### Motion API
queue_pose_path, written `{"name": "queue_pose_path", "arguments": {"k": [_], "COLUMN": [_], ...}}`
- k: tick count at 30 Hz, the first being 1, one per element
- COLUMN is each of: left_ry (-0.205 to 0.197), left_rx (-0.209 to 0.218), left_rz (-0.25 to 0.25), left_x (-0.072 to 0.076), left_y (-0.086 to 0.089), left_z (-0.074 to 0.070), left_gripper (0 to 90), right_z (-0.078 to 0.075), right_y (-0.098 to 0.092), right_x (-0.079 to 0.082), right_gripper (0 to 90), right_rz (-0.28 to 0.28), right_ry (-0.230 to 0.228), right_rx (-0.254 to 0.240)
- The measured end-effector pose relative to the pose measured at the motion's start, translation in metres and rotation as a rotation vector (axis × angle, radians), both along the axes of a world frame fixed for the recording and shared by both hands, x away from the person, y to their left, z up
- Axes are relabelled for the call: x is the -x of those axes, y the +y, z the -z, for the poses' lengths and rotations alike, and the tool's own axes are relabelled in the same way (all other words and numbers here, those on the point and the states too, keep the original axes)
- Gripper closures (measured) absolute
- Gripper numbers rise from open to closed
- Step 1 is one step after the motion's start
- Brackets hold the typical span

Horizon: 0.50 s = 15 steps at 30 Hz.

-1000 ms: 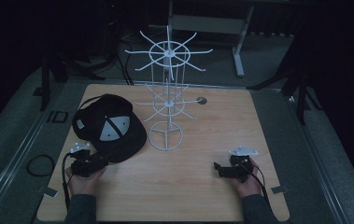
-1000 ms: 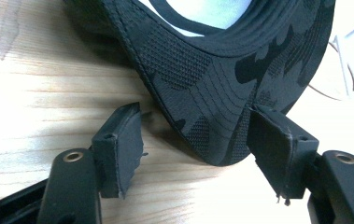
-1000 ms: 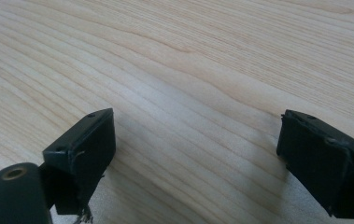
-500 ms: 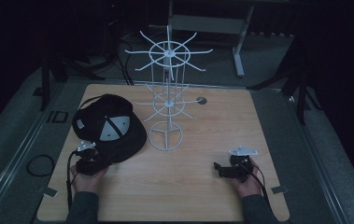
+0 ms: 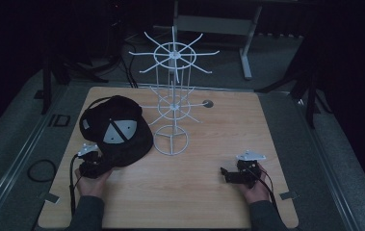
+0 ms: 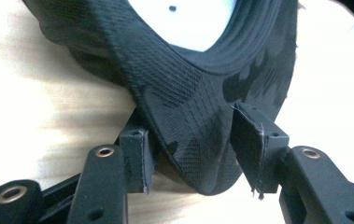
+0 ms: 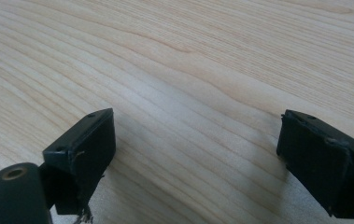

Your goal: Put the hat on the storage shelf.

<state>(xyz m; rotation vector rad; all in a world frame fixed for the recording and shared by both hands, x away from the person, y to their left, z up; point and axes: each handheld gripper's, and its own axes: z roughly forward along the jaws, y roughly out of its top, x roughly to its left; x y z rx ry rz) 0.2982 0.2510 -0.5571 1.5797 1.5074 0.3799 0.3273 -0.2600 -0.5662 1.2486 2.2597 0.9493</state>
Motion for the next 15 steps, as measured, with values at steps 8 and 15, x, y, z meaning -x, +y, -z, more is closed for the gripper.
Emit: {"name": "queue_pose_path", "arguments": {"k": [8,15], "left_ry": [-0.005,0.014], "left_rx": [-0.054,-0.029], "left_rz": [0.075,0.087], "left_x": [-0.007,-0.017], "left_y": [-0.019,-0.021], "left_z": [0.001,0.007], "left_gripper": [48.9,46.8], "right_z": [0.000,0.000], "right_y": [0.000,0.000], "right_x": [0.000,0.000], "right_gripper": [11.5,11.5], "right_rz": [0.000,0.001], "right_ry": [0.001,0.001], "right_rx": [0.000,-0.001]}}
